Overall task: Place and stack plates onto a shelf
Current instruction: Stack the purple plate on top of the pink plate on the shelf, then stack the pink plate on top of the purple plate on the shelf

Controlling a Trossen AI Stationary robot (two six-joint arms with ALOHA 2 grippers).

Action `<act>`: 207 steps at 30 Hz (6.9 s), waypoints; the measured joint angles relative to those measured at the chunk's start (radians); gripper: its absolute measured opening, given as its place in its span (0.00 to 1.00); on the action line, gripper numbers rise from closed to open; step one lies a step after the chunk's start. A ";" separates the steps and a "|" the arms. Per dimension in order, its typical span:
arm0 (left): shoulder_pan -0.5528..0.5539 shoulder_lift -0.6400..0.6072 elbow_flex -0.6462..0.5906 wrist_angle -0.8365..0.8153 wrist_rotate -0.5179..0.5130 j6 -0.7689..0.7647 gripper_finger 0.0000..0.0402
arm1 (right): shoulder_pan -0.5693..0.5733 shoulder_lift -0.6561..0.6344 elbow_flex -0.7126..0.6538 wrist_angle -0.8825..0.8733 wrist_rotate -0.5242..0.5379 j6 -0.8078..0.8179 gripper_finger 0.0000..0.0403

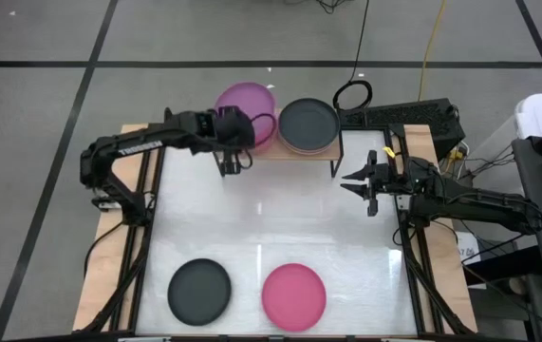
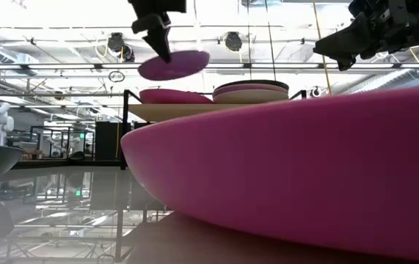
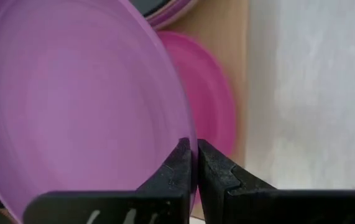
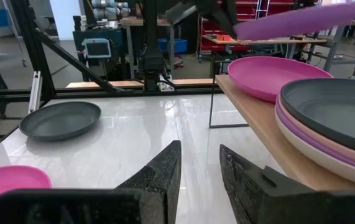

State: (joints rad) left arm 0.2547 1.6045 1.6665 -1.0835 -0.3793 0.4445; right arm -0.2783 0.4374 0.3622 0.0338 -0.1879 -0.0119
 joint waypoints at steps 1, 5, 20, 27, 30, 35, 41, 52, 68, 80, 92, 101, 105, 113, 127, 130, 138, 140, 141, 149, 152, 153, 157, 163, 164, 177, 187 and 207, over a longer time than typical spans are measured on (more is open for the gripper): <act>0.016 0.007 0.001 0.007 0.022 0.009 0.04 | 0.000 0.000 0.000 0.000 0.000 -0.002 0.24; 0.055 0.021 0.000 0.007 0.107 0.030 0.07 | 0.000 -0.001 0.000 0.000 0.000 -0.004 0.24; 0.046 0.057 0.001 0.023 0.115 0.015 0.16 | 0.000 -0.001 0.000 0.000 0.000 0.000 0.24; 0.046 0.057 0.001 0.010 0.086 -0.013 0.30 | 0.000 -0.001 0.000 0.000 0.000 -0.001 0.24; 0.044 0.054 0.001 -0.006 0.070 -0.029 0.33 | 0.000 -0.001 0.000 0.000 0.000 -0.001 0.24; 0.037 0.042 0.001 -0.008 0.008 -0.064 0.33 | 0.000 0.000 0.000 -0.001 0.000 -0.002 0.24; 0.046 0.052 0.002 0.127 0.003 -0.051 0.33 | 0.000 0.000 0.000 -0.001 0.000 0.000 0.24; 0.200 0.164 0.002 0.237 0.145 0.021 0.33 | 0.000 -0.001 0.000 -0.001 0.000 0.018 0.24; 0.246 0.196 0.000 0.139 0.143 -0.013 0.33 | 0.000 -0.001 0.000 -0.001 0.000 0.003 0.24; 0.200 -0.011 0.045 0.185 0.129 -0.083 0.33 | 0.000 0.000 0.000 -0.004 0.000 -0.001 0.24; 0.023 -0.437 -0.415 0.713 0.229 -0.248 0.33 | 0.008 -0.001 0.000 -0.077 -0.057 0.025 0.24; -0.212 -0.625 -0.934 1.466 0.186 -0.315 0.33 | 0.062 0.017 0.000 -0.053 -0.079 0.008 0.24; -0.278 -0.625 -1.053 1.637 0.107 -0.324 0.33 | 0.113 0.055 0.000 -0.026 -0.078 -0.016 0.24; -0.318 -0.606 -1.139 1.680 0.010 -0.372 0.33 | 0.246 0.194 0.000 0.085 -0.070 -0.085 0.24; -0.305 -0.602 -1.149 1.686 -0.016 -0.374 0.33 | 0.497 0.629 0.153 0.145 0.050 -0.107 0.24; -0.306 -0.602 -1.148 1.684 -0.016 -0.378 0.33 | 0.540 0.726 0.201 0.142 0.060 -0.062 0.24; -0.306 -0.586 -1.147 1.676 -0.016 -0.399 0.33 | 0.623 0.931 0.225 0.184 0.058 0.067 0.24; -0.306 -0.577 -1.147 1.670 -0.016 -0.402 0.33 | 0.644 0.974 0.233 0.217 0.057 0.077 0.24; -0.306 -0.571 -1.147 1.683 -0.016 -0.402 0.33 | 0.652 0.995 0.244 0.225 0.057 0.077 0.24; -0.290 -0.528 -1.147 1.716 -0.017 -0.402 0.33 | 0.674 1.103 0.356 0.214 0.061 0.066 0.24; -0.284 -0.525 -1.147 1.717 -0.017 -0.402 0.33 | 0.672 1.129 0.371 0.209 0.123 0.075 0.24; -0.283 -0.524 -1.147 1.717 -0.017 -0.401 0.33 | 0.671 1.136 0.374 0.209 0.149 0.077 0.24; -0.281 -0.523 -1.147 1.717 -0.017 -0.397 0.33 | 0.665 1.173 0.378 0.197 0.200 0.080 0.24; -0.281 -0.524 -1.147 1.728 -0.017 -0.397 0.33 | 0.652 1.223 0.378 0.203 0.185 0.134 0.24; -0.281 -0.524 -1.147 1.728 -0.017 -0.397 0.33 | 0.651 1.229 0.378 0.203 0.185 0.135 0.24; -0.281 -0.524 -1.147 1.731 -0.016 -0.404 0.33 | 0.650 1.234 0.378 0.202 0.178 0.178 0.24; -0.281 -0.524 -1.147 1.731 -0.016 -0.407 0.33 | 0.646 1.234 0.377 0.237 0.105 0.211 0.24; -0.281 -0.524 -1.147 1.731 -0.016 -0.422 0.33 | 0.645 1.234 0.377 0.203 0.084 0.222 0.21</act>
State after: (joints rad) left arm -0.0265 1.0809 0.5194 0.6479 -0.3954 0.0221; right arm 0.3664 1.6718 0.7395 0.2365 -0.1044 0.2102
